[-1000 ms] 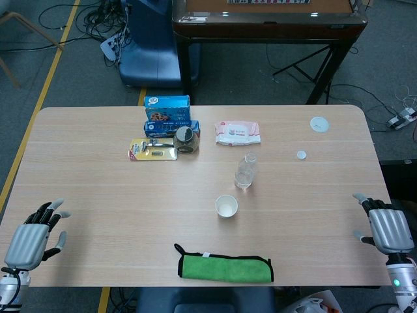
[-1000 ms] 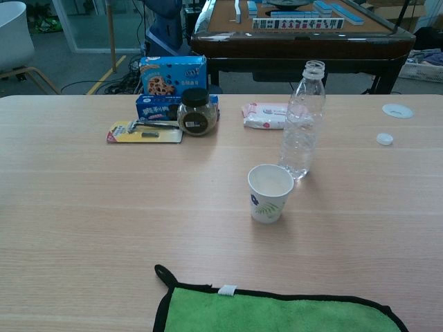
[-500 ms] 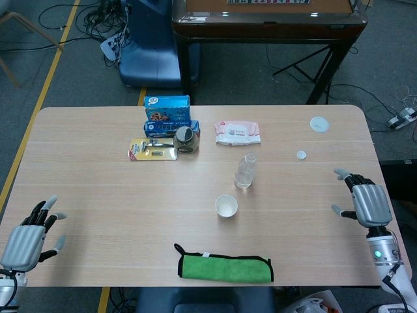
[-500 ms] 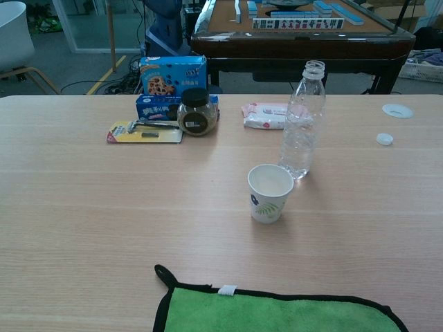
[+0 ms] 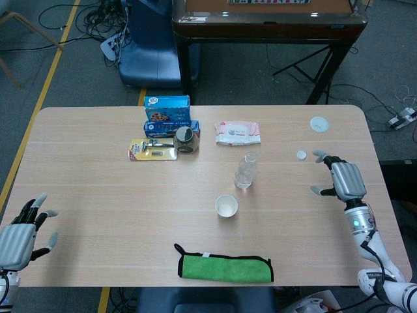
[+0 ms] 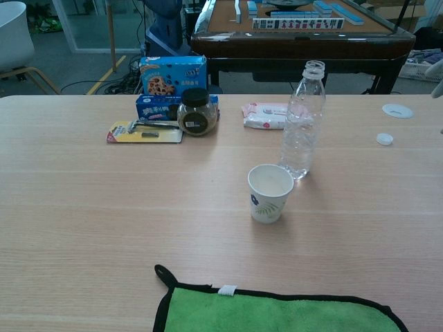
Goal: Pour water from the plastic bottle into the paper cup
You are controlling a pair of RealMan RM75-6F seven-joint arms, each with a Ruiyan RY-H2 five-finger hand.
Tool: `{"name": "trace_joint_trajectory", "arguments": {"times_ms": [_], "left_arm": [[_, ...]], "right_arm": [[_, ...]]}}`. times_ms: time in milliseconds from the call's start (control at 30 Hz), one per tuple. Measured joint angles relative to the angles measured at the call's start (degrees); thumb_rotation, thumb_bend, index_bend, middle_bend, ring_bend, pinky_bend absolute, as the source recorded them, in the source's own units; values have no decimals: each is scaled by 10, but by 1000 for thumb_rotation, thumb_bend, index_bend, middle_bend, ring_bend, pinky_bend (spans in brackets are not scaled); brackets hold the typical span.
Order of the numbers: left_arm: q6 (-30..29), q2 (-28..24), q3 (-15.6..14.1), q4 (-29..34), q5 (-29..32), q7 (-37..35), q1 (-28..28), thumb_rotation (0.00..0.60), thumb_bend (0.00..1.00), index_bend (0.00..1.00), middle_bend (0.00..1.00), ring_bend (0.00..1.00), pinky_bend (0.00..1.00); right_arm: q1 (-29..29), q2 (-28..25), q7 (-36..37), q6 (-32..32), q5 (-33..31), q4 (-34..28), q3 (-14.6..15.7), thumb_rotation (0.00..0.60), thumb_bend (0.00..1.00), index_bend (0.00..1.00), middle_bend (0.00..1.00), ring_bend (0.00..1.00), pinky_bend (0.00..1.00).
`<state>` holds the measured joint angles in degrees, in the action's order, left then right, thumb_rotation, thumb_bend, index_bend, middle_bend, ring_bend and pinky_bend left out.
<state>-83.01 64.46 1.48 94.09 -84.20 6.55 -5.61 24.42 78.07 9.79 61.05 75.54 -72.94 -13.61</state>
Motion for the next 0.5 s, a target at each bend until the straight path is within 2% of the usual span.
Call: {"name": "trace_joint_trajectory", "arguments": {"times_ms": [500], "left_arm": [[6, -11, 4, 11, 15, 10, 0, 600, 335, 338, 31, 64, 316]], "right_arm": [[66, 88, 69, -64, 0, 87, 2, 600, 0, 216, 336, 299, 425]]}}
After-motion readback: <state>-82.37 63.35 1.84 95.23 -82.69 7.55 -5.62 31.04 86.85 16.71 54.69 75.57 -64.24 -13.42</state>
